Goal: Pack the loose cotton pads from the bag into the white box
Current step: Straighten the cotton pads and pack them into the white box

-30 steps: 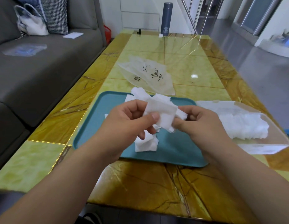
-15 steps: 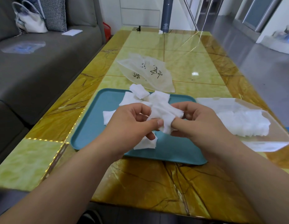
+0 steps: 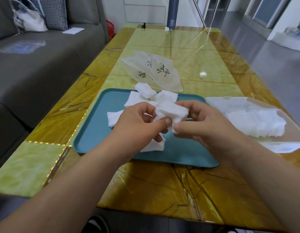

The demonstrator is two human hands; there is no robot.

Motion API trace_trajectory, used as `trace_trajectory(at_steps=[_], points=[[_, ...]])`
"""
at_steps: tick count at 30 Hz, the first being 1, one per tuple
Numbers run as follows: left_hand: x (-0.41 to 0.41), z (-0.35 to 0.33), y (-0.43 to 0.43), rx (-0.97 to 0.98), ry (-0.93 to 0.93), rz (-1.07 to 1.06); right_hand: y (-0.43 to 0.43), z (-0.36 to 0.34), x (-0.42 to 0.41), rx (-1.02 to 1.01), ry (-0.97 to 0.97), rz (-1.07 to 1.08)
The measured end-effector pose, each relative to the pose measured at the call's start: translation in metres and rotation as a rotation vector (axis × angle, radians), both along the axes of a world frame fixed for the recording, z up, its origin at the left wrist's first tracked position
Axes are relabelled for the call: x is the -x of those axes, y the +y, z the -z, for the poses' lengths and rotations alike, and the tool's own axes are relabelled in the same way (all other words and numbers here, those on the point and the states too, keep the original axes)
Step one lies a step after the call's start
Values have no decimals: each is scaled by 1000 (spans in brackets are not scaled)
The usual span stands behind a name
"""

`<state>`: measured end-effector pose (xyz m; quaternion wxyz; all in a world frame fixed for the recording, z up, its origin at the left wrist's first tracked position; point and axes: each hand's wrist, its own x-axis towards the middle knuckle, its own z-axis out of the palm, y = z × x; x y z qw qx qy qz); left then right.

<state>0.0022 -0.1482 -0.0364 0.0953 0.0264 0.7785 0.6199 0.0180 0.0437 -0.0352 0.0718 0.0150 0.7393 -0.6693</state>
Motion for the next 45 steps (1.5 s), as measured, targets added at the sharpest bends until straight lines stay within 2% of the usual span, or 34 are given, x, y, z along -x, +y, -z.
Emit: trace_trajectory(at_steps=[2, 4, 7, 11, 15, 18, 22, 32, 37, 39, 42, 45], points=[[3, 2, 1, 57, 29, -56, -2, 4, 0, -63, -4, -24], [5, 4, 1, 110, 57, -112, -5, 9, 1, -144, 12, 39], [8, 8, -6, 217, 118, -94, -11, 15, 3, -122, -1, 133], [15, 15, -29, 539, 252, -42, -16, 24, 8, -217, -1, 196], [13, 21, -35, 802, 220, 140, -20, 29, 10, -381, 51, 219], [11, 21, -31, 844, 251, 184, -22, 30, 12, -430, 74, 210], [14, 20, -28, 865, 316, 157, -24, 32, 15, -394, 68, 218], [15, 21, -32, 765, 284, 113, -25, 28, 14, -311, 36, 267], [15, 9, -40, 705, 450, -90, -23, 27, 15, -263, 43, 286], [11, 2, -39, 435, 406, -133, -22, 26, 15, -219, 31, 276], [1, -7, -26, -139, 34, -11, -22, 25, 15, -169, 25, 250], [-1, -4, -16, -350, -145, 73, -21, 21, 15, -140, 38, 221]])
